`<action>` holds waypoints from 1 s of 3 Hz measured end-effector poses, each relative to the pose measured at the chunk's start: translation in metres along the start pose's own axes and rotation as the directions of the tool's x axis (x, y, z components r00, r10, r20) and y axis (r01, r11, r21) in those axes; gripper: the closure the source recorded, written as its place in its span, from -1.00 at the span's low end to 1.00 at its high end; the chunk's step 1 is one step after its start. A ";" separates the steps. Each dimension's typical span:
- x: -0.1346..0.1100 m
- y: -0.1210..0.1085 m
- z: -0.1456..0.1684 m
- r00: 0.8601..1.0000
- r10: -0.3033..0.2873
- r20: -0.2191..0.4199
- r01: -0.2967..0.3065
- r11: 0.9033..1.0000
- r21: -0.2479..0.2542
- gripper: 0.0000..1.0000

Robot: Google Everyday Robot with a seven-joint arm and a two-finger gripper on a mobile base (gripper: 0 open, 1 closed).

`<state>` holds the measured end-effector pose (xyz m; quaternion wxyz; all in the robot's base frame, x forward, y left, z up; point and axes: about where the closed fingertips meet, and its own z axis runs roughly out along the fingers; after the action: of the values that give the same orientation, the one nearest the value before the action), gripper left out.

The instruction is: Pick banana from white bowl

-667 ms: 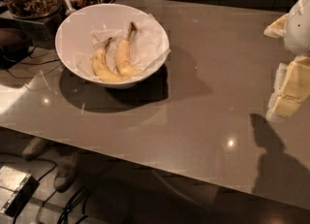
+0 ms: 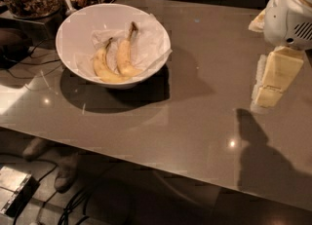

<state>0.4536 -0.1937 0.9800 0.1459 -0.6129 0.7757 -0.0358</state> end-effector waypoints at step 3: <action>-0.048 -0.001 0.024 1.000 -0.025 -0.008 0.025 1.000 0.006 -1.00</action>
Offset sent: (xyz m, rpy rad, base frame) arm 0.0074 0.0239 -0.0126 -0.0142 0.0434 0.0503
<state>0.4711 -0.1449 0.9658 0.1441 -0.6220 0.7685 -0.0425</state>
